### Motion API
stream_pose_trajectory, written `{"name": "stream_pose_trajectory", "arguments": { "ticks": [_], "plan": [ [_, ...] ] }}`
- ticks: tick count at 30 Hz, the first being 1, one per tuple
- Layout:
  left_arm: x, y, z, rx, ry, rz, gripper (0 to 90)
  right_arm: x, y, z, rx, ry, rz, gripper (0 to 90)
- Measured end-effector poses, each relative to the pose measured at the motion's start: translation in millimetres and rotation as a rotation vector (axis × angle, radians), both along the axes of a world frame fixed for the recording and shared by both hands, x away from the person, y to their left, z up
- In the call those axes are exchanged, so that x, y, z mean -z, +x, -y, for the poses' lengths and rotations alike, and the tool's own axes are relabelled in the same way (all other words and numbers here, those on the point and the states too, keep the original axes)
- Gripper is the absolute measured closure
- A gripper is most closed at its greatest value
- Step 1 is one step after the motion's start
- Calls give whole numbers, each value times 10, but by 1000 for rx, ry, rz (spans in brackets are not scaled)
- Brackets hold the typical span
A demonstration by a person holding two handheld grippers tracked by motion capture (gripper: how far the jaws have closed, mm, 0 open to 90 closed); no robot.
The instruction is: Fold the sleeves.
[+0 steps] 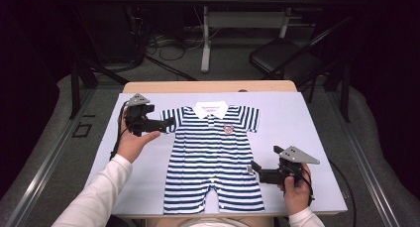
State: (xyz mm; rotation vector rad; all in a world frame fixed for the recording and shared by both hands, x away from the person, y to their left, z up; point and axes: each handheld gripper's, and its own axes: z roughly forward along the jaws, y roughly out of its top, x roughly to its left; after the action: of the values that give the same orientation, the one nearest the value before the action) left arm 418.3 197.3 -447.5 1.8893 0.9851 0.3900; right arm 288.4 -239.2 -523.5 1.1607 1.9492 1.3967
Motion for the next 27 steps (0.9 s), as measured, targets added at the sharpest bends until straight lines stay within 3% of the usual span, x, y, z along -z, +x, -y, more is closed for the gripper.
{"name": "stream_pose_trajectory", "arguments": {
  "ticks": [17,21,27],
  "plan": [
    [-18,246,37,-48,10,-40,95,11,9,3,-11,-4,-11,0],
    [-23,306,46,-68,19,-35,156,14,12,-2,-15,-7,-13,0],
    [-15,398,51,-100,8,-38,160,19,13,-5,-17,-8,-17,0]
  ]
}}
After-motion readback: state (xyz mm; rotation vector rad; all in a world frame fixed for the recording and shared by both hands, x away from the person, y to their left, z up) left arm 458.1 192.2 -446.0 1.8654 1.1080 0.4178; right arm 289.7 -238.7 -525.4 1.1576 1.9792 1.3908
